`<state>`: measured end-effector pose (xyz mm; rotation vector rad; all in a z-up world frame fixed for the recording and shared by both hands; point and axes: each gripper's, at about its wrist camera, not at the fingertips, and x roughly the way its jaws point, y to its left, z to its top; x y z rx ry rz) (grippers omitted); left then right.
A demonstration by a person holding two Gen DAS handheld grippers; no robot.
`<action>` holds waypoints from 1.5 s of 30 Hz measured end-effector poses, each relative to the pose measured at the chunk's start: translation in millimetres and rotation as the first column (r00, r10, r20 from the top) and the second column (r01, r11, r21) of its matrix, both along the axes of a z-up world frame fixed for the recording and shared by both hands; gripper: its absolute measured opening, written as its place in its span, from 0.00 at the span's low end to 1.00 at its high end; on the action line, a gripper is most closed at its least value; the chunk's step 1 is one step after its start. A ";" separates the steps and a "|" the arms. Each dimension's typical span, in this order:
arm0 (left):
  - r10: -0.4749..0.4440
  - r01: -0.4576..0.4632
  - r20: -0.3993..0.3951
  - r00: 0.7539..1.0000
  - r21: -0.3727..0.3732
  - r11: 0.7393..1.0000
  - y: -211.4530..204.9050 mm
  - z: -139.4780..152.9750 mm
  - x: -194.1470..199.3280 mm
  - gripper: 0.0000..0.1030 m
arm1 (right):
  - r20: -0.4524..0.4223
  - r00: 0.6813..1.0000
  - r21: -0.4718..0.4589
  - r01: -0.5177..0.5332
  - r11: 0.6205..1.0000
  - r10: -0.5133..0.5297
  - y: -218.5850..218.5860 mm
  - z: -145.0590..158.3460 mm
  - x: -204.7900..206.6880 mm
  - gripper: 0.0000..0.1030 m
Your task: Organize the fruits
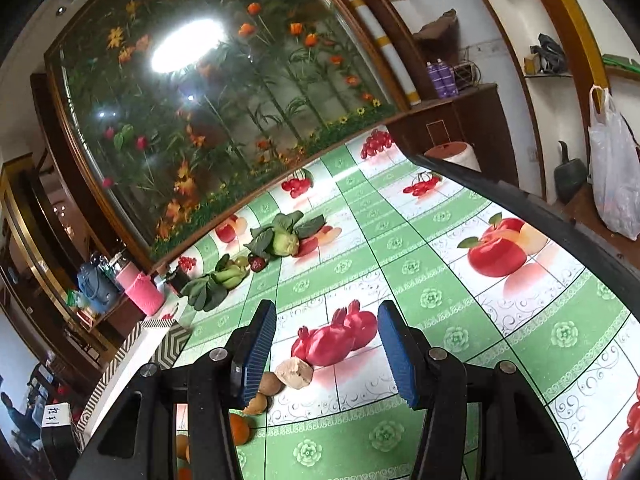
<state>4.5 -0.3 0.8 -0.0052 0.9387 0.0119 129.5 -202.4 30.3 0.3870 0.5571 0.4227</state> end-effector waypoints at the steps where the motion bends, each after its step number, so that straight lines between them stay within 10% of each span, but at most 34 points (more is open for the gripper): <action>1: 0.000 0.000 0.000 1.000 0.000 1.000 0.0 0.0 -0.4 1.00 | -0.002 1.000 -0.004 0.000 1.000 0.000 0.7 0.0 0.0 0.51; 11: 0.022 -0.022 0.000 1.000 0.003 1.000 -4.8 0.2 -5.4 1.00 | -0.013 0.999 -0.018 -0.038 0.999 0.037 5.2 2.0 -0.7 0.51; 15: -0.105 0.105 0.013 0.994 -0.032 0.994 -13.3 5.4 -16.4 0.96 | -0.016 0.999 -0.016 -0.043 0.999 0.043 5.8 1.3 -0.8 0.51; 22: -0.062 0.077 0.239 0.969 -0.052 0.996 31.9 42.7 -66.9 0.96 | -0.019 0.999 -0.018 -0.044 0.999 0.043 6.0 1.8 -1.7 0.51; 31: -0.141 0.168 0.116 0.983 -0.272 0.947 99.0 23.3 -95.0 0.96 | -0.002 0.997 -0.035 -0.072 0.997 0.072 16.2 3.4 -5.2 0.51; 38: -0.110 0.127 0.138 0.984 -0.125 0.984 103.2 29.7 -93.7 0.96 | 0.031 0.995 -0.082 -0.095 0.992 0.098 25.4 8.5 -11.8 0.51; 45: -0.160 0.184 0.172 0.972 -0.129 0.975 137.2 35.0 -85.4 0.93 | 0.037 0.995 -0.089 -0.094 0.992 0.098 27.4 10.1 -13.7 0.51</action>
